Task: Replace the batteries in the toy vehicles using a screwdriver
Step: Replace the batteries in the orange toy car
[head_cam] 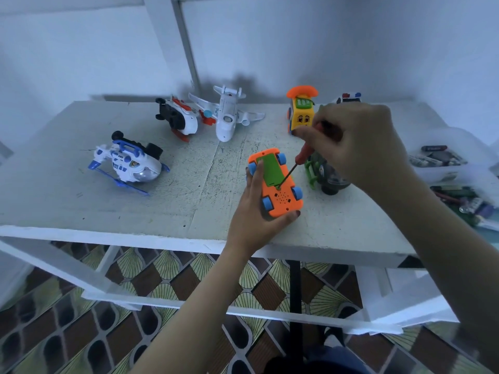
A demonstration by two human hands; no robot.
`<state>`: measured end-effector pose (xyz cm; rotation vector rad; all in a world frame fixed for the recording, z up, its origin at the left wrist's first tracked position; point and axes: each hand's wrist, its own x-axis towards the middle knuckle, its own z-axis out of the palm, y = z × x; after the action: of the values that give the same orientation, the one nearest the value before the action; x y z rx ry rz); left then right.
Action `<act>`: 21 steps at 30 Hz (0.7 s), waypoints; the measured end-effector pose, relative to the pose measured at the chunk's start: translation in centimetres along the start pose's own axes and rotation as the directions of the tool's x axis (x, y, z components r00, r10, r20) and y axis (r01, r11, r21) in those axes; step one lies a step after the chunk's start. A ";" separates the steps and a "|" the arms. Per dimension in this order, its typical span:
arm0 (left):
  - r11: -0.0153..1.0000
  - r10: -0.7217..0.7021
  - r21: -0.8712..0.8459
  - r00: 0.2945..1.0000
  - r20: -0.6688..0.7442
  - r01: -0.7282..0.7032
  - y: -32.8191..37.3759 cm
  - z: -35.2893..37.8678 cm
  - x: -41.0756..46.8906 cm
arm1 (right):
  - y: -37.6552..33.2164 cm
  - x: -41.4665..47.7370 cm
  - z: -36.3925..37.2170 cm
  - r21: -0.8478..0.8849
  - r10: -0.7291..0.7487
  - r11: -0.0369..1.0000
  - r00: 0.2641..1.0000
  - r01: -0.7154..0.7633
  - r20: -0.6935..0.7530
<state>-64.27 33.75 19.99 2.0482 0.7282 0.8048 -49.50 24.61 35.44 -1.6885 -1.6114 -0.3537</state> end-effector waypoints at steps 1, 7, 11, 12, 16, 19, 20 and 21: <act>1.000 0.002 -0.004 1.000 0.000 -0.002 0.0 0.0 0.0 | 0.1 0.0 0.0 -0.044 0.027 0.999 1.000 -0.027 0.008; 0.999 0.016 0.038 1.000 -0.011 -0.016 0.2 0.0 -0.2 | -1.2 -0.2 0.6 -0.294 0.167 0.946 0.983 -0.137 0.079; 0.999 0.043 0.035 0.997 -0.057 -0.041 0.5 0.0 -0.5 | -1.6 -0.2 0.3 -0.133 0.174 0.980 0.967 -0.150 0.189; 0.999 0.041 0.015 0.997 -0.067 -0.040 0.4 0.0 -0.4 | -1.7 -0.2 0.3 -0.085 0.157 0.986 0.966 -0.143 0.204; 0.987 -0.033 -0.160 0.992 -0.122 0.013 0.4 -0.4 -0.3 | -1.5 -0.7 0.3 -0.036 0.075 0.997 0.977 -0.069 0.201; 0.980 -0.038 -0.197 0.981 -0.191 -0.001 1.7 -1.1 0.0 | -1.0 -0.8 0.1 -0.015 0.091 0.996 0.974 -0.090 0.207; 0.980 -0.024 -0.200 0.976 -0.215 -0.020 2.0 -1.3 0.1 | -0.9 -0.8 -0.2 -0.009 0.098 0.995 0.973 -0.098 0.208; 0.980 -0.014 -0.198 0.971 -0.237 -0.035 2.1 -1.5 0.2 | -0.8 -0.8 -0.4 -0.010 0.108 0.994 0.971 -0.108 0.213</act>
<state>-64.86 33.49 22.53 1.7950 0.7342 1.0975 -50.28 23.65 35.45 -1.8559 -1.6616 -0.1191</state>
